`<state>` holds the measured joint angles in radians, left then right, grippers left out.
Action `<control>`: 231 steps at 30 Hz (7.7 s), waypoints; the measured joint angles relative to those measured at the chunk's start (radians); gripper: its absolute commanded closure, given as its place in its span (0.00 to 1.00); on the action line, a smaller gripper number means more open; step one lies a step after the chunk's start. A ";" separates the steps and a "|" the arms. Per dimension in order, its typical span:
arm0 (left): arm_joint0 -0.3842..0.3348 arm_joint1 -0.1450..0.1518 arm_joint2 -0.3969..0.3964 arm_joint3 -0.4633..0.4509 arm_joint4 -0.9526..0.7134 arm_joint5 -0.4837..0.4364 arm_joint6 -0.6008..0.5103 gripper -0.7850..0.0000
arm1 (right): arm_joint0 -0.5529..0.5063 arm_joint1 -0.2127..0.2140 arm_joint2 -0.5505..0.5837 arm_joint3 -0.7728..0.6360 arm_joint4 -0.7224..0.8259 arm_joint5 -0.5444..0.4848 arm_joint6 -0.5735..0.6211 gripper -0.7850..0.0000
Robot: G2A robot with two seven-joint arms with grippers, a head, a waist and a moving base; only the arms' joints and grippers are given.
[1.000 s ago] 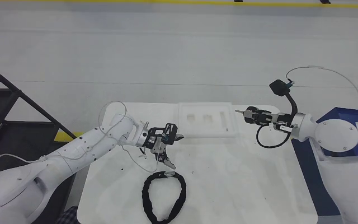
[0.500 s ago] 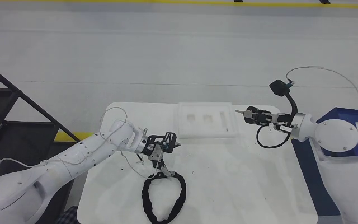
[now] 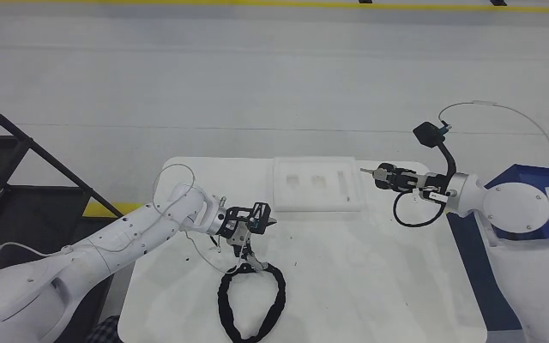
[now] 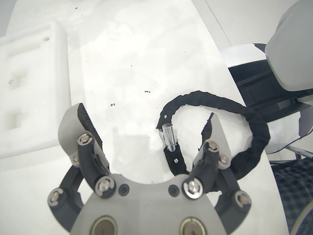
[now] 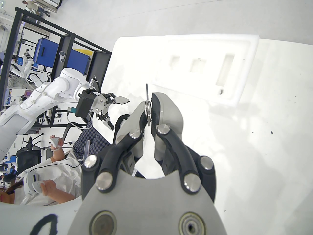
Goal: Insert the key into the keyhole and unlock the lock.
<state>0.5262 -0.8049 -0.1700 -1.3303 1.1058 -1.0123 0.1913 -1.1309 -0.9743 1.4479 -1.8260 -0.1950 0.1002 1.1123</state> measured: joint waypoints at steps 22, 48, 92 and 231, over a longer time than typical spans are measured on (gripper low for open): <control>0.285 0.113 -0.096 0.044 0.315 0.252 0.468 0.00 | 0.000 0.000 0.000 0.000 0.000 0.000 0.000 1.00; 0.358 0.037 -0.137 0.101 0.423 0.343 0.391 0.62 | 0.000 0.000 0.000 0.000 0.000 0.000 0.000 1.00; 0.349 0.053 -0.459 -0.266 0.207 0.212 0.410 1.00 | 0.001 0.019 -0.015 -0.172 0.051 0.108 0.212 1.00; 0.144 -0.352 -0.364 0.251 0.638 0.421 1.037 1.00 | -0.002 0.077 -0.167 -0.371 -0.013 0.307 0.086 1.00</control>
<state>0.6706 -1.1569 -0.5341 -1.0798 1.7438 -0.5914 1.2287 -1.1325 -0.8976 1.2804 -2.1975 -0.2082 0.4075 1.1984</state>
